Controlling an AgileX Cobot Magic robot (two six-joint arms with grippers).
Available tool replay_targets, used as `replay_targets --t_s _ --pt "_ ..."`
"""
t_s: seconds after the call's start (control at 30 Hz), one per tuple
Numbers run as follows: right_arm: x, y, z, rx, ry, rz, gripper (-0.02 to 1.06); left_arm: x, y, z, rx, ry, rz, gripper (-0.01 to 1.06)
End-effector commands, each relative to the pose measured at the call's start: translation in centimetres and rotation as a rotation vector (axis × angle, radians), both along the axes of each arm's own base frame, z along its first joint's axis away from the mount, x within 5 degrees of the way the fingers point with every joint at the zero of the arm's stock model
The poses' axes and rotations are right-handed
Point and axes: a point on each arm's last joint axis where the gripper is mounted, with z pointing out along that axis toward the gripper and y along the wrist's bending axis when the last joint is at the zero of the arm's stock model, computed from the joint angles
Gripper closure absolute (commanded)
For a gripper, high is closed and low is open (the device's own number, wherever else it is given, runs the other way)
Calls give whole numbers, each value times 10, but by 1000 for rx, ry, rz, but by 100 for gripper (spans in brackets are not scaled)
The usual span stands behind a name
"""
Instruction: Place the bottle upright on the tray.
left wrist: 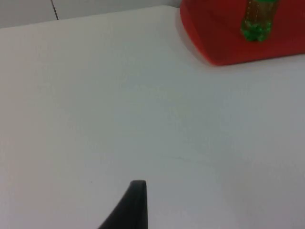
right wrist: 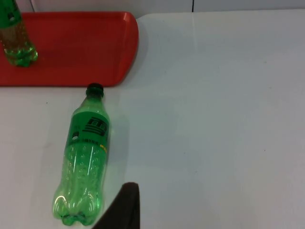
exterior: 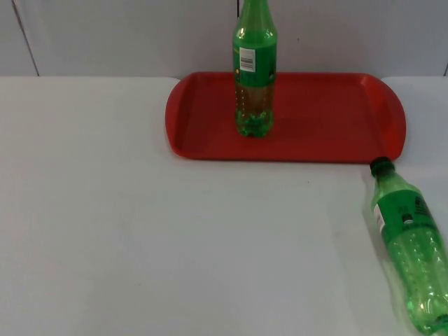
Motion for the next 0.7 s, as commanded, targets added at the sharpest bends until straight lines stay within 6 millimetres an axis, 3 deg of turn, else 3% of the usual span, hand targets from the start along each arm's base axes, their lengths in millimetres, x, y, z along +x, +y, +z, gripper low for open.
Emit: replay_targets --t_s 0.0,0.67 --pt "0 0 0 4 -8 -1 0 -1 0 -2 5 3 -8 0" --pt "0 1 0 8 -7 1 0 -8 1 -5 8 -33 -8 0"
